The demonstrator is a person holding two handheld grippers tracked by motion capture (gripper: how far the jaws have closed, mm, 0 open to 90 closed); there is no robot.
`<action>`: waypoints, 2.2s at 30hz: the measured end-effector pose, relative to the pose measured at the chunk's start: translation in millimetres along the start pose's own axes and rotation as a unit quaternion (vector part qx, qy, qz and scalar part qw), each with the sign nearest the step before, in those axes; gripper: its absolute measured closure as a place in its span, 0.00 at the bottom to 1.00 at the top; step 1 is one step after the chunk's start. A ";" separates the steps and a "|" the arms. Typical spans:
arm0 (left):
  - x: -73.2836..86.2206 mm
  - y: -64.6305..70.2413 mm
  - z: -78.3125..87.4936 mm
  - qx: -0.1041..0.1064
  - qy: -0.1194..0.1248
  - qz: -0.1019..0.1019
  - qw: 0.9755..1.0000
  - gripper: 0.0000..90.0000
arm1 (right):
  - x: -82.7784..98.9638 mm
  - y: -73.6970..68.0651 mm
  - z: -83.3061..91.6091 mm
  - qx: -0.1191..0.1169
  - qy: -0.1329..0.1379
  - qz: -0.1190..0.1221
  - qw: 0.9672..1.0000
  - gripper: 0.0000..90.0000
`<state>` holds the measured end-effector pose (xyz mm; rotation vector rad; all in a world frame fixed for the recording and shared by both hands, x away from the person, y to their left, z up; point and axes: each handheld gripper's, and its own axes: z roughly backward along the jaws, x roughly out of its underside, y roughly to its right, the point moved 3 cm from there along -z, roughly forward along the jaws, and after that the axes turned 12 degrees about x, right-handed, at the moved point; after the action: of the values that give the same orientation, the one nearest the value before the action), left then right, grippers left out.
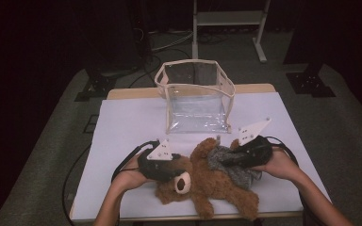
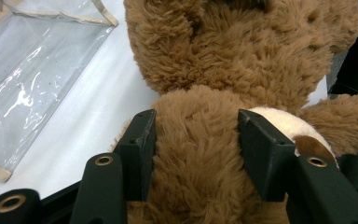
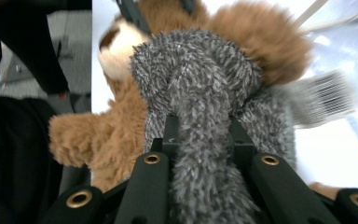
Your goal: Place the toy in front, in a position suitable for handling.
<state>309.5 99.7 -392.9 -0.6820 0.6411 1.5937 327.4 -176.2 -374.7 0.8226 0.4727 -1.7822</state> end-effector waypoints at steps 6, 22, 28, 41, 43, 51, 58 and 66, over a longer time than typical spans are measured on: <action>0.3 -1.6 -0.3 -0.001 0.004 0.003 1.000 0.53 | 27.9 17.4 12.3 0.016 -0.013 -0.036 0.999 0.83; 0.7 -2.8 -0.7 -0.001 0.006 0.005 1.000 0.53 | 29.0 27.9 22.8 0.041 -0.006 -0.048 0.998 0.83; 1.9 -3.9 0.1 -0.001 0.007 0.004 1.000 0.53 | 23.6 35.0 15.9 0.057 -0.027 -0.029 0.998 0.83; 2.3 -6.1 -1.3 -0.002 0.009 0.009 1.000 0.53 | 14.2 17.5 19.3 0.031 0.005 -0.013 0.999 0.83; 2.4 -6.3 -1.9 -0.002 0.014 0.013 1.000 0.53 | 15.1 15.2 13.7 0.032 -0.006 -0.003 0.999 0.83; 2.0 -9.7 -3.7 -0.004 0.011 0.014 1.000 0.53 | 40.3 14.6 20.9 0.030 0.013 -0.049 0.998 0.83; 2.0 -9.1 -4.0 -0.006 0.012 0.016 1.000 0.53 | 9.8 -0.4 10.0 0.017 0.012 0.005 1.000 0.83; -0.4 -6.6 -6.9 -0.001 0.008 0.006 1.000 0.54 | -18.4 0.5 -7.3 0.021 0.013 0.027 0.999 0.83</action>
<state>316.6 95.2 -397.5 -0.6941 0.6571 1.6007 333.6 -159.4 -366.3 0.8812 0.4284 -1.7384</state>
